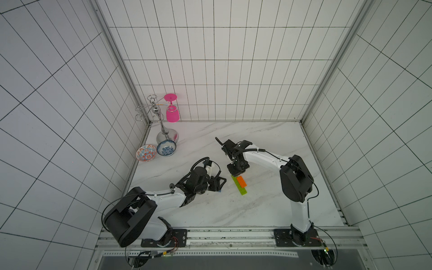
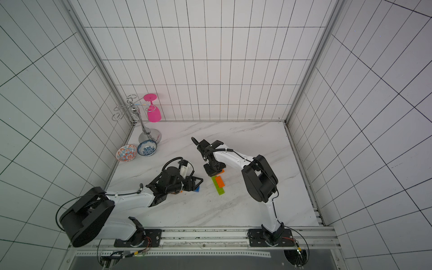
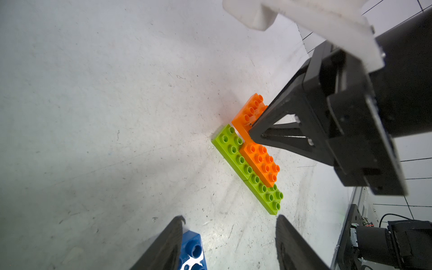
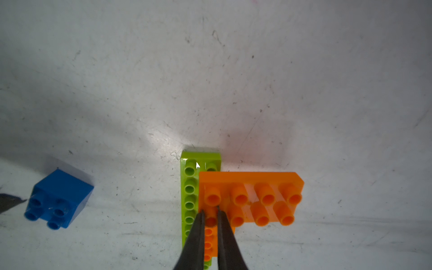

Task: Assemble a small pinwheel with lego
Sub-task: Assemble the lego brick with the lego brick.

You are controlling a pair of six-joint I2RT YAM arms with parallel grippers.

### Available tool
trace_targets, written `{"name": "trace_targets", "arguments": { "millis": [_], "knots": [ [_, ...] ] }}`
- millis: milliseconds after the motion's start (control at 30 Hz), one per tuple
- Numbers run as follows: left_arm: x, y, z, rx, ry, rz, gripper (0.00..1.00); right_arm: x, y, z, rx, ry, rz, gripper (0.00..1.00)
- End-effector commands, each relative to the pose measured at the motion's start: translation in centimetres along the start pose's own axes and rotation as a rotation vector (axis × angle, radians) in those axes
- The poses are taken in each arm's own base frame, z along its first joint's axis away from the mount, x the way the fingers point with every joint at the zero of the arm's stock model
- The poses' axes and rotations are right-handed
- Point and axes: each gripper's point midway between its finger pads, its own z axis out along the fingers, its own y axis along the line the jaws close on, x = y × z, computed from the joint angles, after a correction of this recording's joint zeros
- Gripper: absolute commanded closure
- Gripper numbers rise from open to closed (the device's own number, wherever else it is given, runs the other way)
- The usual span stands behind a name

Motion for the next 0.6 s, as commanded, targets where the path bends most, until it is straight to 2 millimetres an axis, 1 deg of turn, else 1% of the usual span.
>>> {"name": "trace_targets", "arguments": {
  "millis": [0,400,567],
  "knots": [
    [-1.4,-0.9,0.2,0.022,-0.042,0.008,0.35,1.7,-0.3,1.5,0.008,0.069,-0.013,0.88],
    [-1.3,-0.8,0.2,0.019,-0.038,0.010,0.36,2.1,-0.1,2.7,0.006,0.097,-0.017,0.88],
    [-1.3,-0.8,0.2,0.020,-0.038,0.009,0.36,2.5,-0.4,3.2,0.023,0.110,-0.020,0.88]
  ]
}}
